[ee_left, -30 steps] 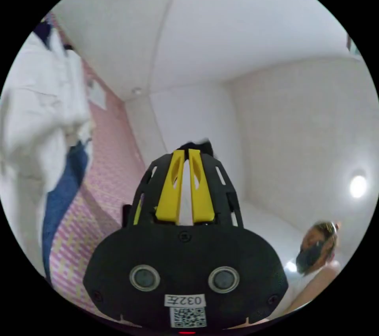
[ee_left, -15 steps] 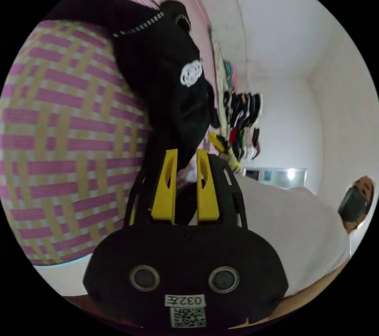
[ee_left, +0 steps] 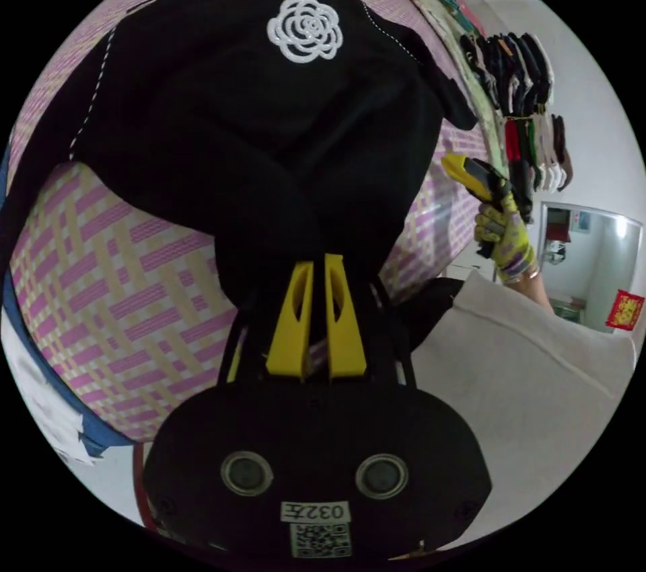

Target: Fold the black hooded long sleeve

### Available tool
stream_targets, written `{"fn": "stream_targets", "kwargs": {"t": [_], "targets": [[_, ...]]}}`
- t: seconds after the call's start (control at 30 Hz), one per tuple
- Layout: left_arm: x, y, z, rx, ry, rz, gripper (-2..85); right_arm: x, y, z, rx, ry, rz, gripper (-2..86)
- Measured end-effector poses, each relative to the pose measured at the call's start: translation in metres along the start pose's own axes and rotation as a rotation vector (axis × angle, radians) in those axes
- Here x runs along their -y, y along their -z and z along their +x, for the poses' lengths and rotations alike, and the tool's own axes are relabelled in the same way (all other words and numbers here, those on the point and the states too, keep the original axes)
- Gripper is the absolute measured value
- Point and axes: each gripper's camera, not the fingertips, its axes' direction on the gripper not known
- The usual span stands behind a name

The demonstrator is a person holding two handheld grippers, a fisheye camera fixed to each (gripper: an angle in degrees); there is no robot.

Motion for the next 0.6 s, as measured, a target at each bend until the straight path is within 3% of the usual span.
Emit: {"fn": "stream_targets", "kwargs": {"t": [0.1,0.17,0.27,0.37,0.6], "targets": [[-0.01,0.027,-0.036,-0.31,-0.017,0.106,-0.5,0.003,0.004,0.006,0.007,0.002,0.002,5.1],[-0.041,0.079,-0.072,-0.722,-0.162,0.387,-0.8,0.005,0.011,0.01,0.012,0.004,0.014,5.0],[-0.1,0.144,-0.134,-1.036,-0.211,0.804,-1.0,0.008,0.02,0.018,0.002,0.004,0.029,5.1],[-0.127,0.179,-0.169,-1.124,-0.164,0.95,-1.2,0.012,0.023,0.03,-0.003,-0.01,0.023,5.0],[-0.075,0.211,-0.122,-1.181,-0.282,0.859,-1.3,0.017,0.014,0.052,0.07,-0.045,-0.018,5.1]]}}
